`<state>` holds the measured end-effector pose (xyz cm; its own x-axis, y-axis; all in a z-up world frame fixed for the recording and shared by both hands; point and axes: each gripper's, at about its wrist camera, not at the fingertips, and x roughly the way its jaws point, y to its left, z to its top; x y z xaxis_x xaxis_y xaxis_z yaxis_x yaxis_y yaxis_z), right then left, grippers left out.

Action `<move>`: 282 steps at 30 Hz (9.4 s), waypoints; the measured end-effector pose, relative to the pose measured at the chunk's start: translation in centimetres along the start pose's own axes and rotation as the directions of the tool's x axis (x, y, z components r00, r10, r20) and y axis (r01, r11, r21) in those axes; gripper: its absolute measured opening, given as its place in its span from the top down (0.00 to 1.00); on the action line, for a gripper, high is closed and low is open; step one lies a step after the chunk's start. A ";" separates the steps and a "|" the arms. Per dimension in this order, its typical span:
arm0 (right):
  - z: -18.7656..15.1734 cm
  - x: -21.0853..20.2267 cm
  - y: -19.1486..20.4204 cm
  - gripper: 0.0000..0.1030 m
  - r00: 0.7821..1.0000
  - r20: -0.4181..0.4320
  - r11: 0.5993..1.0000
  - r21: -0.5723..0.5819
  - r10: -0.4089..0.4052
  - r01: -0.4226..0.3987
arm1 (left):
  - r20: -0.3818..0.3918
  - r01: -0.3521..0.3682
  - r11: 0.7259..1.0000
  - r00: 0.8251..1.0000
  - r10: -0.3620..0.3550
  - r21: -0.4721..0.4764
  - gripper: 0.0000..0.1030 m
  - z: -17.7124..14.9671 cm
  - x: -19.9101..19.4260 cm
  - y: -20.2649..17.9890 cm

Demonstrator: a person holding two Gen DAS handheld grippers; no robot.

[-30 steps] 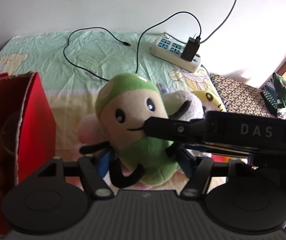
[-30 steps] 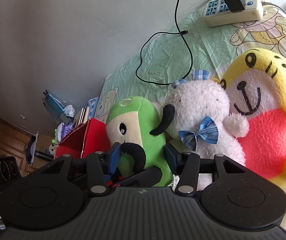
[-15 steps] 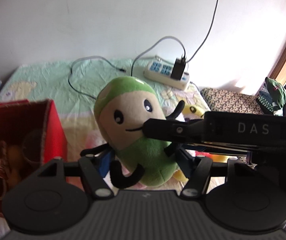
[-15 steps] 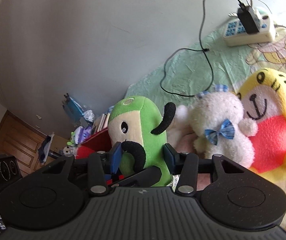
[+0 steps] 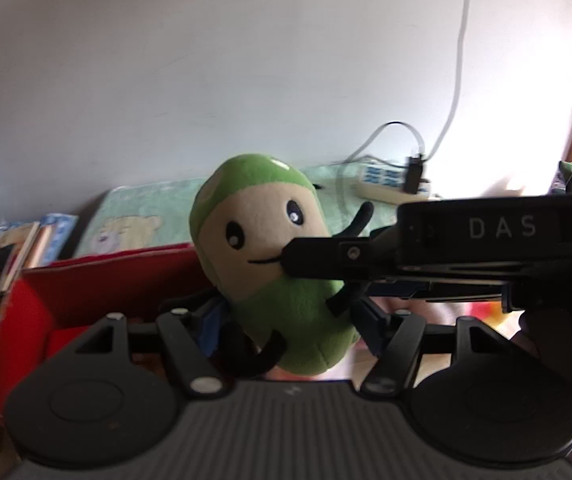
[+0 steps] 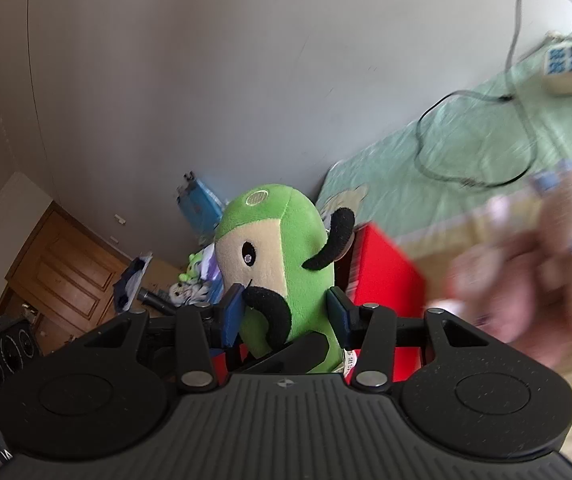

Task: Organize objects
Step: 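Carry the green bean plush into the red box and open the right gripper, then move the right gripper back toward the plush toys on the bed, then grasp the white bunny with blue bow with the right gripper, then carry the white bunny into the red box and release it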

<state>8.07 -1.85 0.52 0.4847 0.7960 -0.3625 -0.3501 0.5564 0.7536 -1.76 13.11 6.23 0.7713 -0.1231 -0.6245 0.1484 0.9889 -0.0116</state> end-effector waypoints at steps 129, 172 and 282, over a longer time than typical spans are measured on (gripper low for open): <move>-4.5 -11.6 -7.4 0.43 0.877 0.049 0.876 -0.052 -0.478 0.480 | -0.297 -0.185 0.971 0.928 0.223 0.151 0.10 -2.1 7.8 -13.0; -4.1 -14.4 -11.8 0.51 0.876 0.063 0.878 0.066 -0.478 0.474 | -0.363 -0.163 0.961 0.901 0.237 0.223 0.08 -2.2 12.2 -16.3; -5.9 5.6 5.4 0.63 0.997 0.059 0.989 -0.129 -0.058 0.065 | -0.031 0.061 0.998 0.998 -0.061 0.022 0.41 -2.1 0.3 8.2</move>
<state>4.20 7.04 -0.68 0.5508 0.7471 -0.3722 -0.4187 0.6331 0.6511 -1.60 21.40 4.32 0.7415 -0.1801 -0.6463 0.2087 0.9774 -0.0329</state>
